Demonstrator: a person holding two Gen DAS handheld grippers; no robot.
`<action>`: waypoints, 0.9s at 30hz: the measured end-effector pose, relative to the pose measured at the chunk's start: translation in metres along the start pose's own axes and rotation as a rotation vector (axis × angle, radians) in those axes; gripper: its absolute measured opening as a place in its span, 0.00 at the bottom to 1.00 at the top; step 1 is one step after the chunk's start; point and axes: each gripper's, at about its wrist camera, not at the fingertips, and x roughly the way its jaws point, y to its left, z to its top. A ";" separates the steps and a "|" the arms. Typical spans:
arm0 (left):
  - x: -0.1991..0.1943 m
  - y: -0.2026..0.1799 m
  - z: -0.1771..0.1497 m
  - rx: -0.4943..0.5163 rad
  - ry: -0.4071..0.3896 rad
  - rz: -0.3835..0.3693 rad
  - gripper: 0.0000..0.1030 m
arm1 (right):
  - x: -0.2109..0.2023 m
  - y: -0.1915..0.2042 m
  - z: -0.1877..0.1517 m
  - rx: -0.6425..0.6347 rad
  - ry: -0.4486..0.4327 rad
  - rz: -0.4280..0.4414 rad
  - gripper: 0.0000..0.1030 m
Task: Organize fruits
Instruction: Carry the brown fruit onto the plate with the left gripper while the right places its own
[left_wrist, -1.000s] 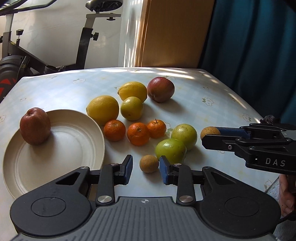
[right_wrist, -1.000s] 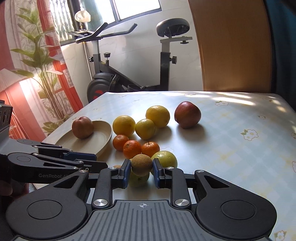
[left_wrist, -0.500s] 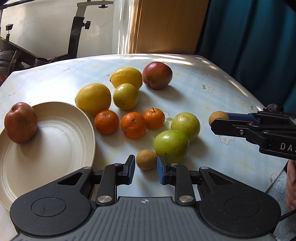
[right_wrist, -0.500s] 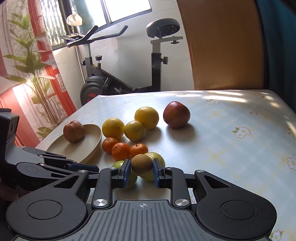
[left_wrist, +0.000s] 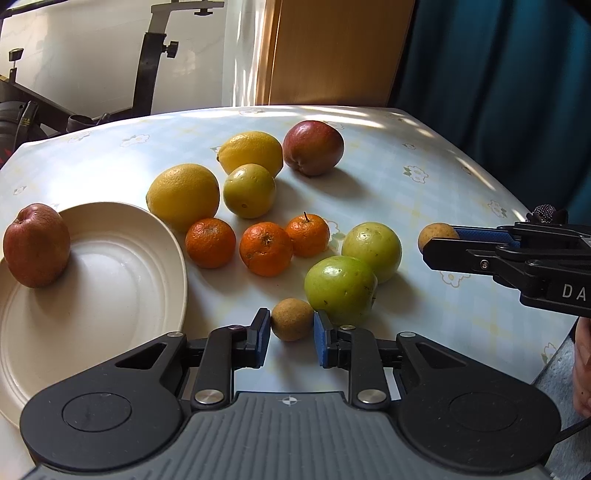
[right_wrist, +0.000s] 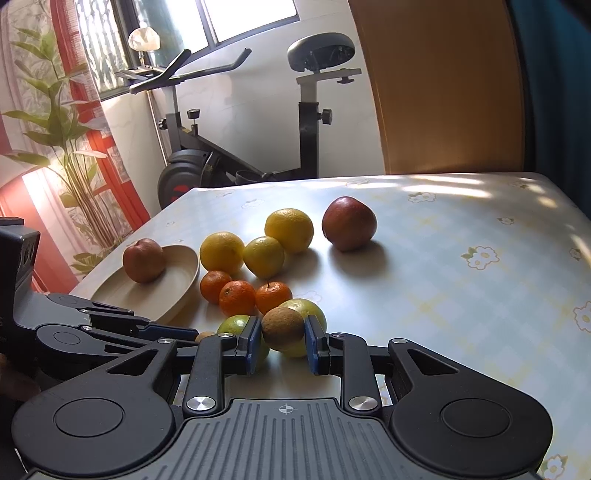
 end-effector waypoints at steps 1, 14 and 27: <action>-0.001 0.000 0.000 -0.002 -0.004 0.002 0.26 | 0.000 0.000 0.000 -0.001 0.000 0.001 0.23; -0.022 -0.003 0.004 0.070 -0.079 0.044 0.26 | 0.000 0.002 0.001 -0.008 -0.002 0.003 0.23; -0.078 0.071 0.038 -0.026 -0.202 0.181 0.26 | 0.030 0.036 0.055 -0.136 0.015 0.108 0.23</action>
